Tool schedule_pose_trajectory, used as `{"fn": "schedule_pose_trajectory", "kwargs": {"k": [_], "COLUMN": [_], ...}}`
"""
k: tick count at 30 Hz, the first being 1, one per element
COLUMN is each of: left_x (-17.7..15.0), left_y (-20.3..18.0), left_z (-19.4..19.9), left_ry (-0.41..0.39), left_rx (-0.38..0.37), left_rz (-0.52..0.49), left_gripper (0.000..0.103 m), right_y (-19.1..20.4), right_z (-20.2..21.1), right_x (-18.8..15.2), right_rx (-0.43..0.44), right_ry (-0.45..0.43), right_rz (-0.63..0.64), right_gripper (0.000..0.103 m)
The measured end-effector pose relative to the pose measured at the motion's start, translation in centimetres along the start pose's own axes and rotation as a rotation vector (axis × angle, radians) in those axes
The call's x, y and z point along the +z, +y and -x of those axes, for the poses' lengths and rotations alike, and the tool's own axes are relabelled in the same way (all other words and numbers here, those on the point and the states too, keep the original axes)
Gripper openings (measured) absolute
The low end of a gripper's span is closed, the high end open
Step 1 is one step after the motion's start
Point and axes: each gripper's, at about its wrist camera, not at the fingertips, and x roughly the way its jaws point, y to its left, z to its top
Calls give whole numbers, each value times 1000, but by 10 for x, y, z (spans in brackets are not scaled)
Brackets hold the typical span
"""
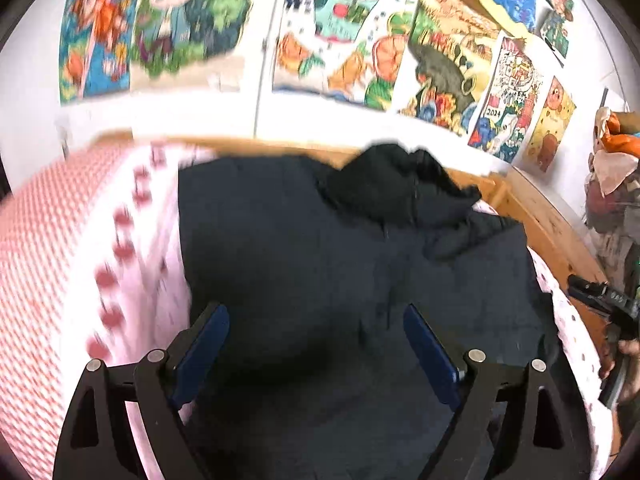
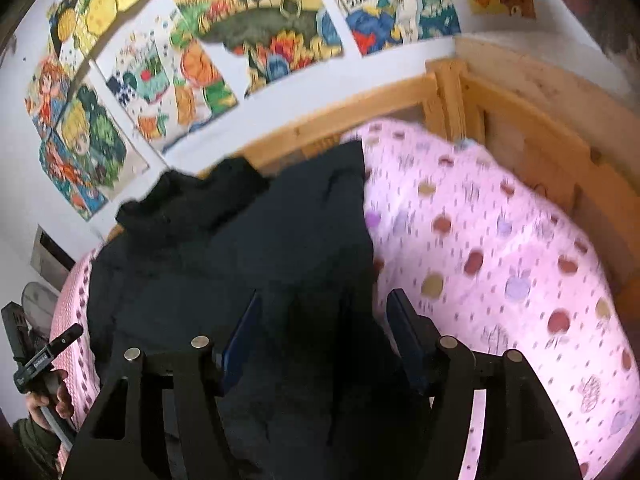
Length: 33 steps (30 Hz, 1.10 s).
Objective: Fold large clothes
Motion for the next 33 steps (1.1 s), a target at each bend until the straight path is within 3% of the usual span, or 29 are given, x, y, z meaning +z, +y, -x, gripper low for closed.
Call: {"fn": "schedule_pose_trajectory", "kwargs": {"k": [3,12,16,18,19,21,23,24,25,28,33], "left_x": [25,74,92,100,102,108,112,113,112,113,105], "left_y": [-14,-63,-65,-63,-62,-64,-66,-65,-64,-61,-54], "left_z": [-6,-61,-82,-94,-99,-112,-124,-125,-124,-119,-107], "left_ry": [-42,-79,-125,-138,-140,-134,-105,-109,-119,-115,-63], "left_rx": [24,92,59,40,38,44,36,18,16,7,-1], "left_rz": [-73,-323,-287,-256,-249,-245,-250,-245,-239,-215,-212], "left_gripper": [91,91,91,91,88,72,31,25,20,9,7], "right_y": [11,73,85,90,93,97,100,99,100,103,107], "right_z": [-5,-94,-132,-151,-161,-172,-177,-178,-176,-169,-148], "right_x": [17,59,67,71,72,72,71,72,71,69,64], "right_rx": [22,198,237,258,265,262,230,225,223,201,147], "right_ry": [-37,-7,5,10,16,17,8,2,-6,-18,25], "right_rz": [-23,-119,-190,-217,-228,-234,-220,-212,-201,-111,32], "right_gripper": [70,70,70,64,57,41,24,21,13,8,4]}}
